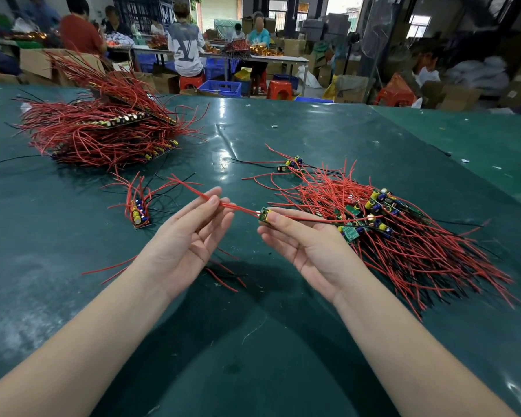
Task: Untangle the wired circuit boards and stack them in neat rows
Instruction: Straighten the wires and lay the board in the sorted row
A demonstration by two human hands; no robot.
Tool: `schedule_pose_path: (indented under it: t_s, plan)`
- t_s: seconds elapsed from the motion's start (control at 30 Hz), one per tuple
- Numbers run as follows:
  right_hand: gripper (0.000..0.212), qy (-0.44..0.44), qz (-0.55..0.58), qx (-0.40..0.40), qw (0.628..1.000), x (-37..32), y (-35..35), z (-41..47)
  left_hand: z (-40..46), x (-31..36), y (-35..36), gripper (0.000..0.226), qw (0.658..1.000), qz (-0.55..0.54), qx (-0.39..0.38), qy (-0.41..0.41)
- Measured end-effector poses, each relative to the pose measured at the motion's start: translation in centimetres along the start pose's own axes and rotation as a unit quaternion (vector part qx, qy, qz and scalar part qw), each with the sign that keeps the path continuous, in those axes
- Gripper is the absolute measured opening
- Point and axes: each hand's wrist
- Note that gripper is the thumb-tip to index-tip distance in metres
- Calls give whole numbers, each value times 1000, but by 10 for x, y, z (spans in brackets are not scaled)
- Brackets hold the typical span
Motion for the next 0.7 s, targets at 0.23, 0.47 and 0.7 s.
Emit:
schedule_pose_path:
  t_s: [0.23, 0.47, 0.7]
  plan:
    - [13, -2, -13, 1, 1000, 2, -3, 2, 1, 5, -2, 21, 999, 14, 41, -21]
    - [9, -55, -99, 28, 993, 2, -5, 1, 7, 9, -10, 7, 997, 9, 73, 27]
    - [15, -121, -202, 51, 970, 1, -4, 0, 5, 12, -7, 13, 996, -27, 88, 12]
Point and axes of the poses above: each hand's wrist, its own z-axis towards the middle knuckle, its own y-axis out of the palm, x = y × z, and after that the axes turned 9 degrees about -z, right-handed
